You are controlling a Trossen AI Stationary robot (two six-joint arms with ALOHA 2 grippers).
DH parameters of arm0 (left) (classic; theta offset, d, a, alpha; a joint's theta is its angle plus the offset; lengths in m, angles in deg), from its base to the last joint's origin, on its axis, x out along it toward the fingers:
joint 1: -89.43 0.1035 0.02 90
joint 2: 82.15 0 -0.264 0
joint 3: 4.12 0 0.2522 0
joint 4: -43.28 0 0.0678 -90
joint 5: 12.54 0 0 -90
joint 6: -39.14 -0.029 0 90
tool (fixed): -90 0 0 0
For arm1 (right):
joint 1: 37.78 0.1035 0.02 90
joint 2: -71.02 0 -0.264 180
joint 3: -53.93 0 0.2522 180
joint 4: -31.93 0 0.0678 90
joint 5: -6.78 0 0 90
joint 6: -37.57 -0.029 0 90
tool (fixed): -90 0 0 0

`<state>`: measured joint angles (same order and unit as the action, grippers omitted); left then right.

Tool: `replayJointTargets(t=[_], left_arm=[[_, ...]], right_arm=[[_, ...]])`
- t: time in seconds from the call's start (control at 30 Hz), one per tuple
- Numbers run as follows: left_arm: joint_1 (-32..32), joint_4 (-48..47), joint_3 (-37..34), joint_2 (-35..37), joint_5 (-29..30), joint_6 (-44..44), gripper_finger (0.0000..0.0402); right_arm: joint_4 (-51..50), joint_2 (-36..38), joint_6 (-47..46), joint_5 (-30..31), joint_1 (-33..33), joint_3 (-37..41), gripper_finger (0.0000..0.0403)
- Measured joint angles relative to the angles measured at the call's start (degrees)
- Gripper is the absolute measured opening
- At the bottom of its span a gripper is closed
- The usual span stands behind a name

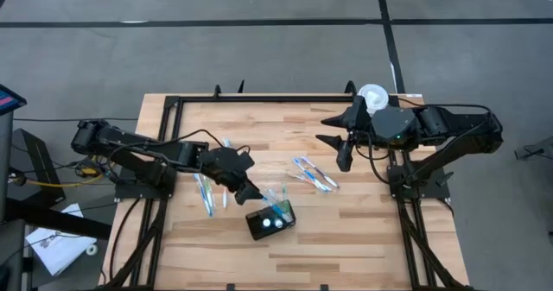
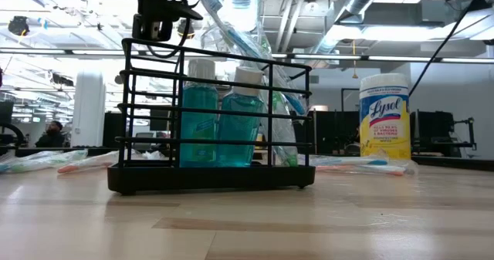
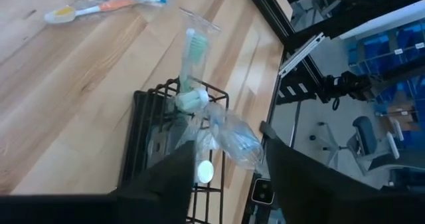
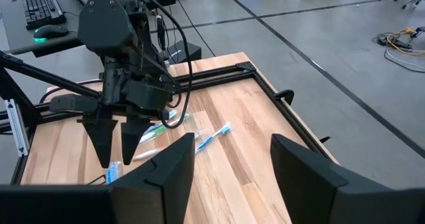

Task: Pick & Place toothbrushing station
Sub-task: Put the blue toothbrush into the mesh organizer

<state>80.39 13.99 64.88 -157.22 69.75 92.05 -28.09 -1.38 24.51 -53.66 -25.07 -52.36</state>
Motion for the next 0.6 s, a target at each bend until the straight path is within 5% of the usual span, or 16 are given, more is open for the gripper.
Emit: replayJointTargets(t=[0.4, 0.6], left_arm=[[0.0, 0.0, 0.0, 0.0, -1.9, -2.0, 0.0014], [0.5, 0.1, 0.0, 0.0, -1.8, -3.3, 0.0004]], right_arm=[[0.0, 0.0, 0.0, -0.1, 0.0, 0.0, 0.018], [0.0, 0.0, 0.0, -1.7, 0.0, 0.0, 0.0181]])
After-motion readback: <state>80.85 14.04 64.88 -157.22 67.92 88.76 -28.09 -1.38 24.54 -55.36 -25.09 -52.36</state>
